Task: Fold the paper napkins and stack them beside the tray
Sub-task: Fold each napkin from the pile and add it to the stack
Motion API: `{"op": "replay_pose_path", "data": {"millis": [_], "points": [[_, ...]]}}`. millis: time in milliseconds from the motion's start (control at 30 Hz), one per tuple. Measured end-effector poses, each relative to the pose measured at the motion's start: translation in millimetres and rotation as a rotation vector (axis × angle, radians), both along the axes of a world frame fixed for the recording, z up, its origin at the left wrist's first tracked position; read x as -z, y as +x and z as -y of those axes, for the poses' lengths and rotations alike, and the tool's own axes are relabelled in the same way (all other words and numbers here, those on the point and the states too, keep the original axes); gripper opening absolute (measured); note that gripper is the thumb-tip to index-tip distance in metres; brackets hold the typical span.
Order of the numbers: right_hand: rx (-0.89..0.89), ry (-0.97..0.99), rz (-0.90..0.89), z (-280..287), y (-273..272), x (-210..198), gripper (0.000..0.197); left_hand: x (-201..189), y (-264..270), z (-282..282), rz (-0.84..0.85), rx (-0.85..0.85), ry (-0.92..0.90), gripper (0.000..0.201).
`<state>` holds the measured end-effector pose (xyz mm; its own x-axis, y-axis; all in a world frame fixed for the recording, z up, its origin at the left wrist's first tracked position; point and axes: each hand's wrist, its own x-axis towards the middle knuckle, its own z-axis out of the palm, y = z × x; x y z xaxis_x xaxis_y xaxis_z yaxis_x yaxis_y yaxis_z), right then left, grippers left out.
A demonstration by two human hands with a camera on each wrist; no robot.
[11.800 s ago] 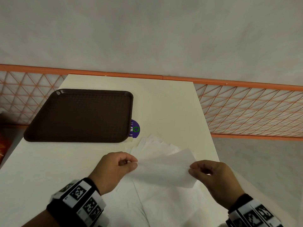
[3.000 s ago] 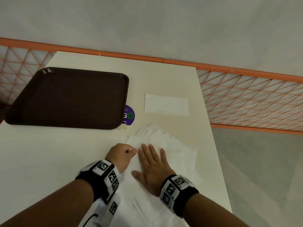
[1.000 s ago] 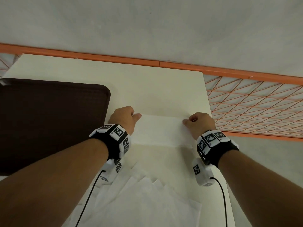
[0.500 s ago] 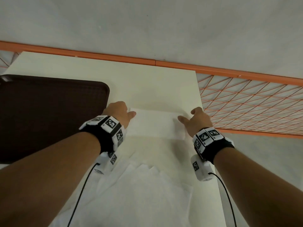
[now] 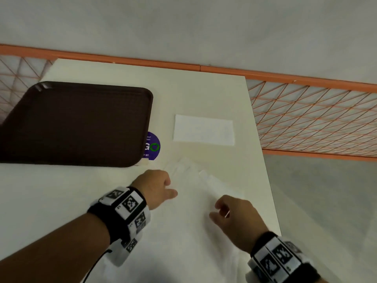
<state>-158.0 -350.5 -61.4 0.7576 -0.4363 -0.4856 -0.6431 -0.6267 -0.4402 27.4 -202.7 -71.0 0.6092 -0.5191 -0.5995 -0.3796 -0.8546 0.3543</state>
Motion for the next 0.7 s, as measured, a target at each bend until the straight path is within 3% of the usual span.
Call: {"op": "replay_pose_path", "data": {"millis": [133,267,567,700], "points": [[-0.061,0.000,-0.028,-32.5,-19.6,9.1,0.043,2.6,-11.1,-2.4,0.019,0.013,0.005,0.056],[-0.068,-0.031,-0.022,-45.7,-22.1,22.1,0.058,2.3,-13.3,0.9,0.003,-0.080,-0.018,0.050],[-0.071,-0.056,-0.003,-54.0,-24.3,22.9,0.058,-6.7,-12.0,18.0,0.008,0.010,-0.007,0.052],[-0.078,-0.052,-0.014,-53.7,-22.7,20.5,0.057,-10.4,-8.2,28.1,0.012,0.031,-0.020,0.029]]}}
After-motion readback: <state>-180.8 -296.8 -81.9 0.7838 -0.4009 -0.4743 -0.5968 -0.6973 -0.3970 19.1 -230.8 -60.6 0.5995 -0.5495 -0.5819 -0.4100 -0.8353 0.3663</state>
